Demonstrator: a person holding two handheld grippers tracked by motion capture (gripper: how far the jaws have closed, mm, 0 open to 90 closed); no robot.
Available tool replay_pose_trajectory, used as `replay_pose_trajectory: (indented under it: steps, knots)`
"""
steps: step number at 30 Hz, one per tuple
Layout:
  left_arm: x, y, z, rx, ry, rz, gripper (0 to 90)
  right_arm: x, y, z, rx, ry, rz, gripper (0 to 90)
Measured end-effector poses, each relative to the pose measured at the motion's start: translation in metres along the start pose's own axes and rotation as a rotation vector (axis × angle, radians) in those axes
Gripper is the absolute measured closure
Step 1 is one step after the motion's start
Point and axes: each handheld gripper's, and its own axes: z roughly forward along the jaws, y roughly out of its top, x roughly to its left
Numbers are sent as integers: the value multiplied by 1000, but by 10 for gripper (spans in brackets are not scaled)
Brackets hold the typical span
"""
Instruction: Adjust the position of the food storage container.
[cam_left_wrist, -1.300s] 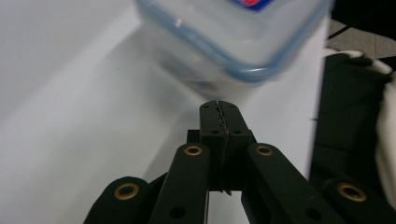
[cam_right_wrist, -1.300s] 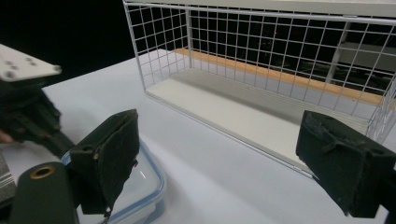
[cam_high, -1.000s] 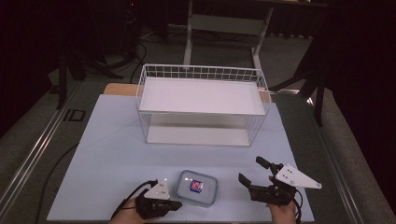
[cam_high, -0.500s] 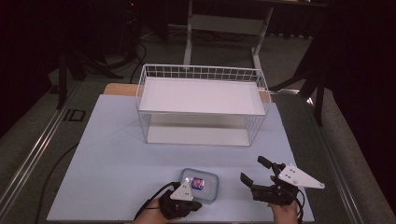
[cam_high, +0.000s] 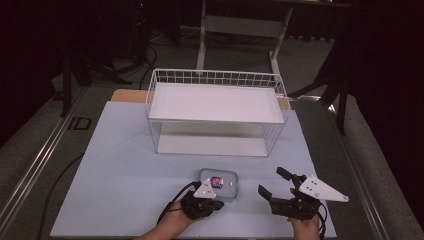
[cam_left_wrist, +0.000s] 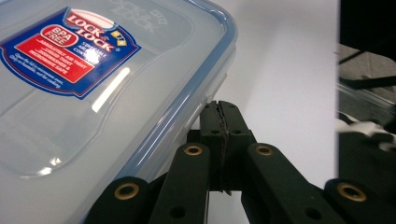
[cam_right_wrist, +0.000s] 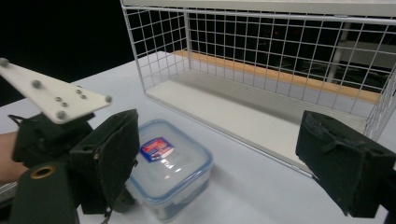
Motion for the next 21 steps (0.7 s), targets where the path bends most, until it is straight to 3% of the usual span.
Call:
replay_pose_trajectory:
  steps: [9, 12, 15, 19, 21]
  knots:
    - [0, 10, 14, -30, 29, -10, 900, -1, 0, 0, 0, 2, 5, 135]
    - [-2, 10, 12, -32, 18, -18, 900, 0, 0, -1, -2, 3, 6, 135]
    - [-4, 8, -1, -42, 9, -22, 900, 0, 0, -1, -5, 5, 3, 136]
    - [-1, 6, -28, -90, 4, -39, 853, 0, 0, 1, -2, 12, -2, 136]
    - [3, 6, -41, -107, 31, -48, 802, 1, 0, 2, 1, 13, -1, 136]
